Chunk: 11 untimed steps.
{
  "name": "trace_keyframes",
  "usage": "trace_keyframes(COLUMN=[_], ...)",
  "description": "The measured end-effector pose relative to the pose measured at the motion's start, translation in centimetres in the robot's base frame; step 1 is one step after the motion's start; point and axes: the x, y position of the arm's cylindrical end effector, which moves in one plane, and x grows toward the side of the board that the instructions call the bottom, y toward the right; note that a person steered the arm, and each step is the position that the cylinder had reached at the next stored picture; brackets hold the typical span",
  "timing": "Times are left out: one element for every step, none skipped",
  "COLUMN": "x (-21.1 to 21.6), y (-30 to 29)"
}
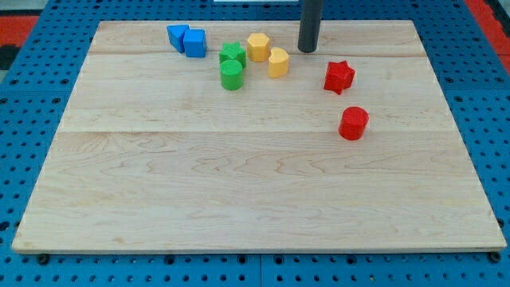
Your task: Keep arm in between green circle and red circle
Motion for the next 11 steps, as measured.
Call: trace_keyframes(x=[2.3,2.3,2.7,3.2,5.3,10.1,10.3,9.8,7.9,6.0,4.8], y=[-0.5,-4.3,-8.0,-5.7,-5.5,-5.8,-8.5,-8.3,-8.7,-8.7,-9.3])
